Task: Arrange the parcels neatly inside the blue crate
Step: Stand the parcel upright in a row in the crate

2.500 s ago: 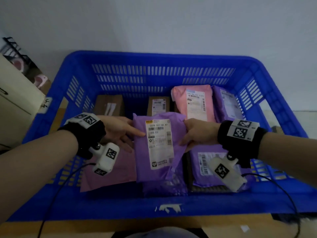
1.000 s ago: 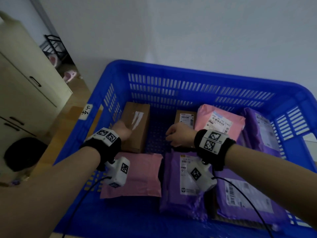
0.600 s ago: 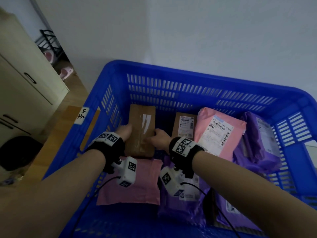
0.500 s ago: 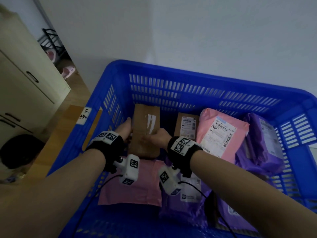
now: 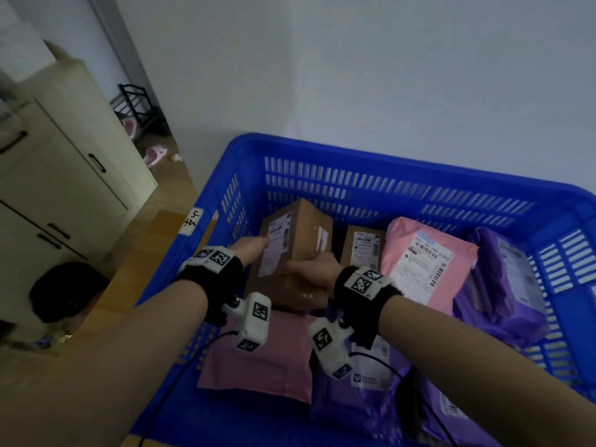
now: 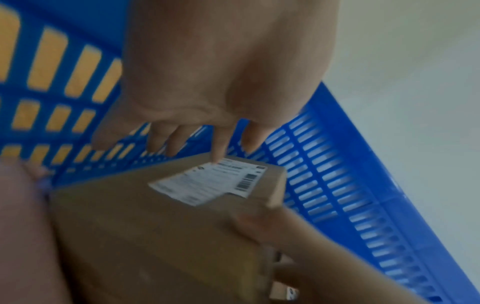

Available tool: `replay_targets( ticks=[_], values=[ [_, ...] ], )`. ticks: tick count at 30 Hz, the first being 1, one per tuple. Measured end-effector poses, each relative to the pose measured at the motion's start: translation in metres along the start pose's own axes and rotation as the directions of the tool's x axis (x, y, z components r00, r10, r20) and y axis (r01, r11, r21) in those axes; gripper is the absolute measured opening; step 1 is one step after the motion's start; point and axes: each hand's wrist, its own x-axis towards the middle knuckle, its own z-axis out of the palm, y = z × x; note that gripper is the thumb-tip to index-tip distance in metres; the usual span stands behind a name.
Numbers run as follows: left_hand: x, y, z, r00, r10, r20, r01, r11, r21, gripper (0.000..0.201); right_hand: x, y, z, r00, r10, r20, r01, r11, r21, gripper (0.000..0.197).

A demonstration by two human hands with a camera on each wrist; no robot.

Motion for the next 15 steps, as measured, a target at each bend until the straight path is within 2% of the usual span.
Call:
replay_targets(
  ticks=[3, 5, 7, 10, 12, 15],
  values=[
    [-0.008, -0.001, -0.004, 0.998, -0.002, -0.060, 0.008, 0.995, 0.097, 0.054, 0.014, 0.004, -0.013, 0.996, -0.086, -0.018, 0.088, 0.992, 0.087, 0.148],
    [-0.011, 0.000, -0.004, 0.998, -0.007, -0.069, 0.015, 0.992, 0.123, 0.054, -0.015, -0.003, -0.022, 0.992, -0.130, 0.002, 0.128, 0.977, 0.172, 0.128],
    [-0.013, 0.000, -0.005, 0.997, -0.009, -0.083, 0.019, 0.992, 0.121, 0.051, -0.068, -0.016, -0.027, 0.987, -0.154, 0.038, 0.139, 0.958, 0.249, 0.102],
    [-0.011, -0.001, -0.011, 0.993, 0.024, -0.116, -0.013, 0.995, 0.097, 0.042, -0.091, -0.014, -0.026, 0.973, -0.181, 0.146, 0.116, 0.923, 0.367, 0.070],
    [-0.008, -0.001, -0.013, 0.988, 0.075, -0.133, -0.057, 0.990, 0.130, 0.039, -0.087, -0.007, -0.020, 0.966, -0.193, 0.173, 0.103, 0.900, 0.424, 0.060],
    [-0.012, 0.001, -0.012, 0.989, 0.118, -0.091, -0.104, 0.984, 0.143, 0.043, -0.071, 0.003, -0.009, 0.970, -0.209, 0.121, 0.128, 0.869, 0.478, 0.059]
  ],
)
